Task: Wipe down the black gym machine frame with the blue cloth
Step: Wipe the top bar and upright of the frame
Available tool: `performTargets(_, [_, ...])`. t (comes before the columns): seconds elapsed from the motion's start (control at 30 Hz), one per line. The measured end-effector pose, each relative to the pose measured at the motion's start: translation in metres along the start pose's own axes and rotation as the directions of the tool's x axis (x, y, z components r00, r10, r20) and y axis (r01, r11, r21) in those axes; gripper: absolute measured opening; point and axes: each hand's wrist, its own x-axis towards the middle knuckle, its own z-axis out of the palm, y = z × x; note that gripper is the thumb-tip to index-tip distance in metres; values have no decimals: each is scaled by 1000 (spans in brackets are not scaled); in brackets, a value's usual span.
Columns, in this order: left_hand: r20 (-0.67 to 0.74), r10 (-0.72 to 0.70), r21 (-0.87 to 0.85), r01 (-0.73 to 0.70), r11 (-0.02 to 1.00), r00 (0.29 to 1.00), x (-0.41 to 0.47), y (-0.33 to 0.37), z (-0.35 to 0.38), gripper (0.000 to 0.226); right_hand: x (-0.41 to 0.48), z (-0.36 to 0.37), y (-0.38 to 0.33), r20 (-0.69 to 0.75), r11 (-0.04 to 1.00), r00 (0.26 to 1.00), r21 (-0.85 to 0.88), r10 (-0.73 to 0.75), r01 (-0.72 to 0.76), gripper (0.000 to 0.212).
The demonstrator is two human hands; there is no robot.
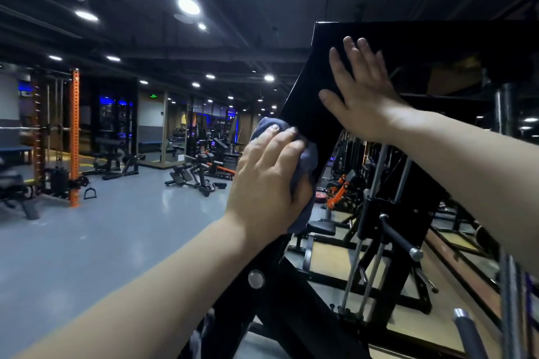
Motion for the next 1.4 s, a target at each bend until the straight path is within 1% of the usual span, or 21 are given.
performTargets(0.1, [-8,-2,7,2,1000,1000,-43,-4,-10,41,-2,0,-4,-13,1000,1000,-13,0,-1,79])
performTargets(0.17, [-10,-22,-17,21,1000,1000,-61,-10,-15,40,-6,1,-10,-18,1000,1000,-21,15,-15,72])
performTargets(0.23, [-14,-41,-23,41,999,999,-66,-11,-17,41,-14,2,-21,8,999,1000,-36,-6,6,69])
performTargets(0.33, [-35,-133,-80,130,988,990,-41,-1,-11,45,-29,9,-35,39,994,996,-68,-77,80,70])
performTargets(0.43, [-58,-220,-143,210,967,974,-4,12,-1,54,-30,9,-38,49,993,995,-86,-83,87,71])
performTargets(0.47, [-56,-215,-138,206,969,975,1,14,2,55,-29,8,-37,56,992,995,-90,-85,90,71])
performTargets(0.57, [-21,-129,-73,127,989,991,-16,8,-2,49,-28,8,-35,64,989,992,-102,-105,111,71])
performTargets(0.67, [-2,-83,-92,82,992,997,-57,-6,-19,46,-29,9,-36,64,987,992,-114,-107,114,71])
performTargets(0.77, [28,-56,-62,58,996,998,-107,-17,-34,43,-30,7,-37,84,986,991,-124,-101,111,70])
performTargets(0.87, [28,-128,-57,129,990,991,-120,-17,-35,39,-32,7,-42,94,990,994,-120,-61,72,70])
performTargets(0.93, [1,-203,-82,202,976,979,-105,-7,-29,33,-38,7,-50,123,993,992,-109,-29,42,70])
performTargets(1.0, [-31,-255,-89,252,964,966,-84,4,-23,31,-46,9,-60,178,993,983,-96,-46,63,72])
performTargets(1.03, [-57,-248,-79,243,967,967,-75,9,-20,29,-50,12,-63,183,992,981,-93,-68,87,72])
performTargets(1.1, [-76,-183,-83,177,981,980,-65,19,-15,26,-55,16,-67,148,990,984,-91,-98,112,71])
performTargets(1.2, [-1,-70,-103,69,992,998,-78,22,-16,32,-56,17,-68,124,990,988,-98,-93,105,71])
performTargets(1.3, [102,-37,-138,51,989,994,-115,9,-30,43,-56,17,-69,137,987,985,-110,-104,120,71])
performTargets(1.4, [106,-11,-94,21,995,994,-124,-3,-35,41,-56,18,-69,133,986,986,-117,-100,115,71])
